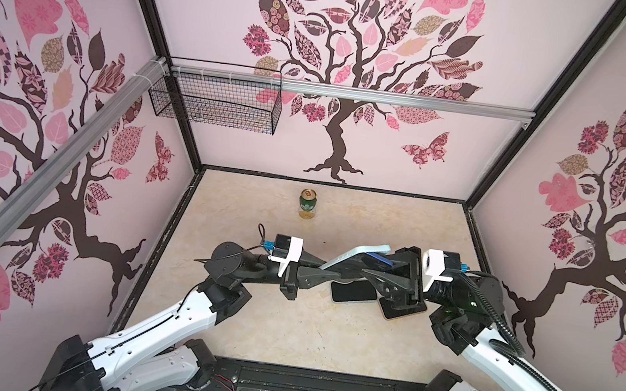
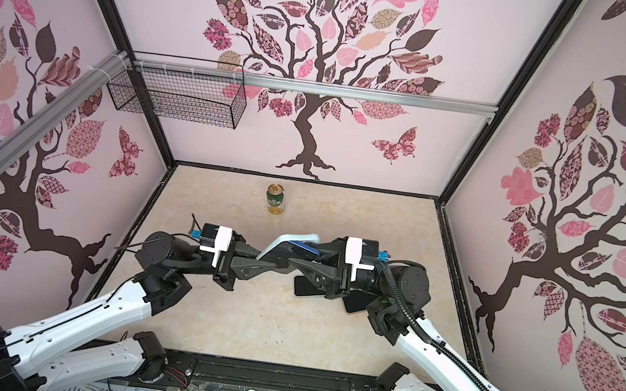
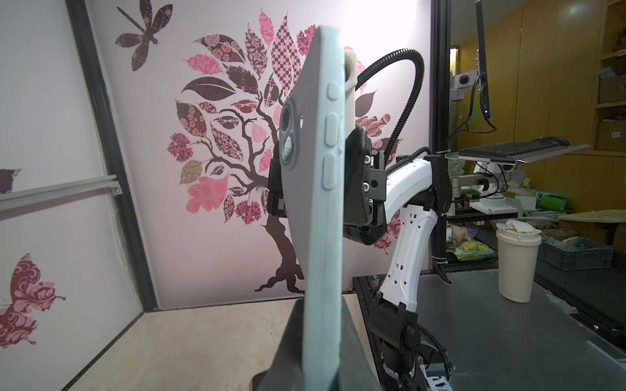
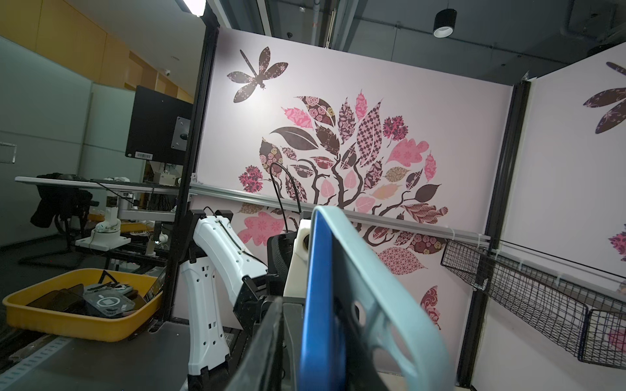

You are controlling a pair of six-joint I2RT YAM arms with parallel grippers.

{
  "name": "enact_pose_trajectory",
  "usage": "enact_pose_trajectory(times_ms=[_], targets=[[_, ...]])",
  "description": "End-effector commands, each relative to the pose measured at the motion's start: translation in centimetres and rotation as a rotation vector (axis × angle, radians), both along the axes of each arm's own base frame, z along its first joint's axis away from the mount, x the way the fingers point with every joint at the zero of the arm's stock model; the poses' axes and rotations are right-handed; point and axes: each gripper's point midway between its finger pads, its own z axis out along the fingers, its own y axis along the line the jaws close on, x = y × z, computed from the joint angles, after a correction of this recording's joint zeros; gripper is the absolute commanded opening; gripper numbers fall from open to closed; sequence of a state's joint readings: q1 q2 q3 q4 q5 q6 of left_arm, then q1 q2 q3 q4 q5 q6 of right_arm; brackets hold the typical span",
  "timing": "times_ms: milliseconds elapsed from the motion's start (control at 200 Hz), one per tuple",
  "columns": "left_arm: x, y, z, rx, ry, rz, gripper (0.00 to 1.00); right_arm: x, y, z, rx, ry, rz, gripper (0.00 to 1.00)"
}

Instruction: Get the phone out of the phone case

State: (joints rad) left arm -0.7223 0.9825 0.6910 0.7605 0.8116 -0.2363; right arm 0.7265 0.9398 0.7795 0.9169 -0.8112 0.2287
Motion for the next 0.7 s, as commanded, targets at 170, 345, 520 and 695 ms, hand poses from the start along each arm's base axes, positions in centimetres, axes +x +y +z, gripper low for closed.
enact_pose_trajectory(times_ms=[170,345,520,695], targets=[[2.2,1.7,4.1,-0.21,0.086,0.125,0.0,-1.5,1.6,-1.6,-0.059,0.015,0.144,0.24],[3.0,2.0,3.8,-0.196,0.126,0.178,0.0,-1.5,1.7,-1.5,-0.055,0.014,0.142,0.15],[3.7,2.1,2.7,-0.153,0.184,0.223,0.0,-1.4,1.3,-1.0,-0.033,0.01,0.12,0.05],[3.3,2.1,2.0,-0.123,0.202,0.209,0.21,-0.8,0.7,-0.4,0.013,0.011,0.052,0.0]])
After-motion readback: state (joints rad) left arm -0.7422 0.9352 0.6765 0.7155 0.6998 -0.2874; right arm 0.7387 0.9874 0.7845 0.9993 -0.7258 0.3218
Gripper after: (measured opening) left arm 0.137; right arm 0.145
